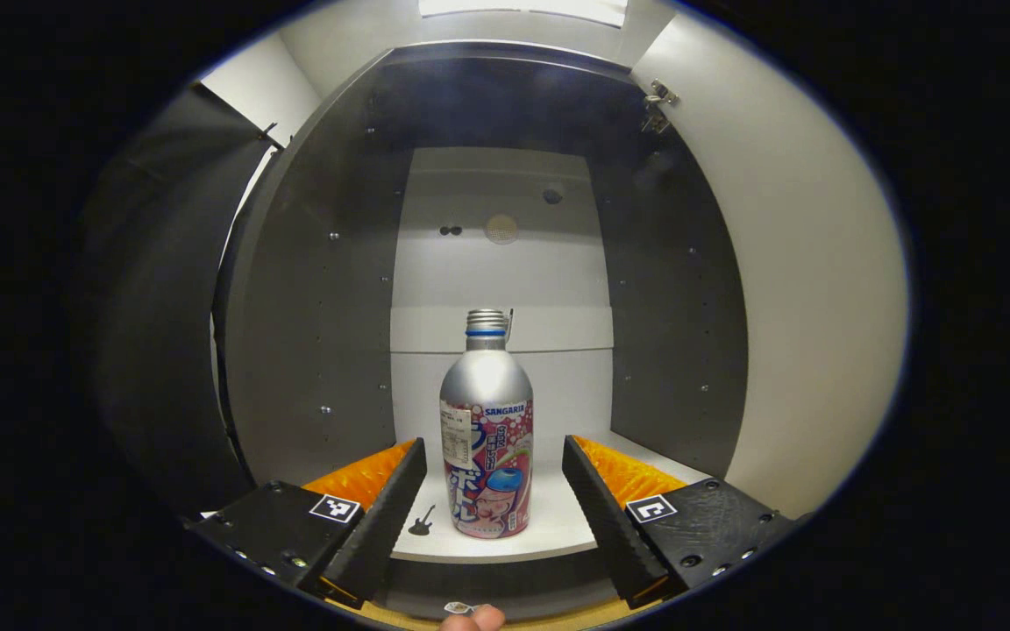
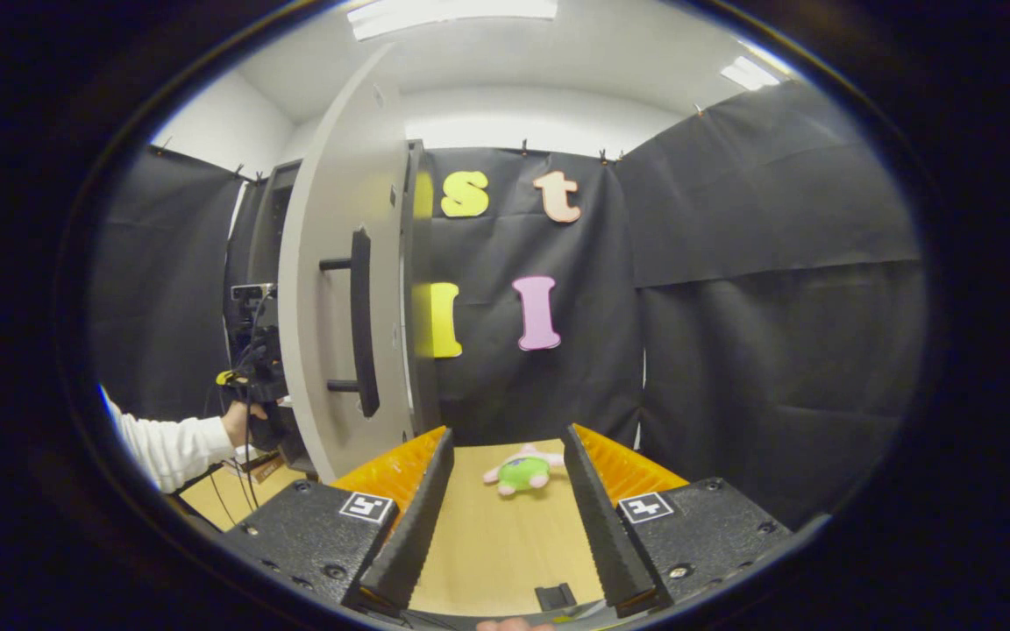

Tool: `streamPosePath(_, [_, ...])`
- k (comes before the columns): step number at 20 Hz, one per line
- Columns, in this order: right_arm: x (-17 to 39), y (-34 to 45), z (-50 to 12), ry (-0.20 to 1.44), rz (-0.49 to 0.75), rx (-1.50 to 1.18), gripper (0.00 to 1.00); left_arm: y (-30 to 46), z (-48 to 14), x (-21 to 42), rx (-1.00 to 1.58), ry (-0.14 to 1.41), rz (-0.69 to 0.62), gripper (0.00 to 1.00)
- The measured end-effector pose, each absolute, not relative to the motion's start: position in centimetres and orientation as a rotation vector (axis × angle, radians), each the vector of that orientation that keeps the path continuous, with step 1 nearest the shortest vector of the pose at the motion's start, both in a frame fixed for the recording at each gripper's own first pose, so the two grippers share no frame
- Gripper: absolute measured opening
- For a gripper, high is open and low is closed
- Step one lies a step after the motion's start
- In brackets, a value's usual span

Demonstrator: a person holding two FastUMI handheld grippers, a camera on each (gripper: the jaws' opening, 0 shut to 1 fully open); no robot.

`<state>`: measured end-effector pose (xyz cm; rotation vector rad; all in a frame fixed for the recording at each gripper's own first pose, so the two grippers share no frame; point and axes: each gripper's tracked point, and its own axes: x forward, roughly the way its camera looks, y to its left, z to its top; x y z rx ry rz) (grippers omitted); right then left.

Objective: Open the cabinet door with the right hand, grasp the bottle in the cabinet with the left hand and place it on the coaster, then close the cabinet door with the right hand.

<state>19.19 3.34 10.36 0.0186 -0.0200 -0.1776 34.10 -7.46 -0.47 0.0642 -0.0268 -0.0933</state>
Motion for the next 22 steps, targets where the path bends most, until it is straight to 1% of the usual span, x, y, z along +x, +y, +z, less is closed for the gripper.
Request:
streamPosePath(6, [19.5,1.9,9.0,0.018,-0.223,0.028,0.8,-7.1,-1.2,37.3,0.067,-0.006,-0.079,0.94])
streamPosePath(10, [20.1,1.5,8.2,0.034,-0.231,0.043,0.8,-6.7,-1.4,37.7,0.082,-0.003,-0.064,0.94])
streamPosePath(11, [19.9,1.5,8.0,0.037,-0.231,0.045,0.8,-6.7,-1.5,37.7,0.088,0.0,-0.064,0.8])
streamPosePath(12, [20.0,1.5,8.0,0.038,-0.229,0.047,0.8,-6.9,-1.5,37.5,0.088,0.002,-0.07,0.83])
streamPosePath(13, [20.3,1.5,7.9,0.039,-0.226,0.047,0.8,-7.1,-1.4,37.5,0.082,0.001,-0.086,0.91])
streamPosePath(14, [20.3,1.5,7.9,0.039,-0.227,0.046,0.8,-7.3,-1.5,37.4,0.069,0.005,-0.103,0.78])
streamPosePath(16, [20.5,1.8,7.6,0.042,-0.218,0.044,0.8,-7.1,-1.0,37.0,0.064,-0.003,-0.107,0.74])
streamPosePath(19, [20.7,2.2,7.5,0.044,-0.205,0.041,0.8,-7.0,0.4,35.4,0.057,-0.025,-0.118,0.75])
streamPosePath(22, [20.6,2.7,7.4,0.035,-0.191,0.04,0.8,-6.1,1.8,31.9,0.046,-0.054,-0.13,0.74])
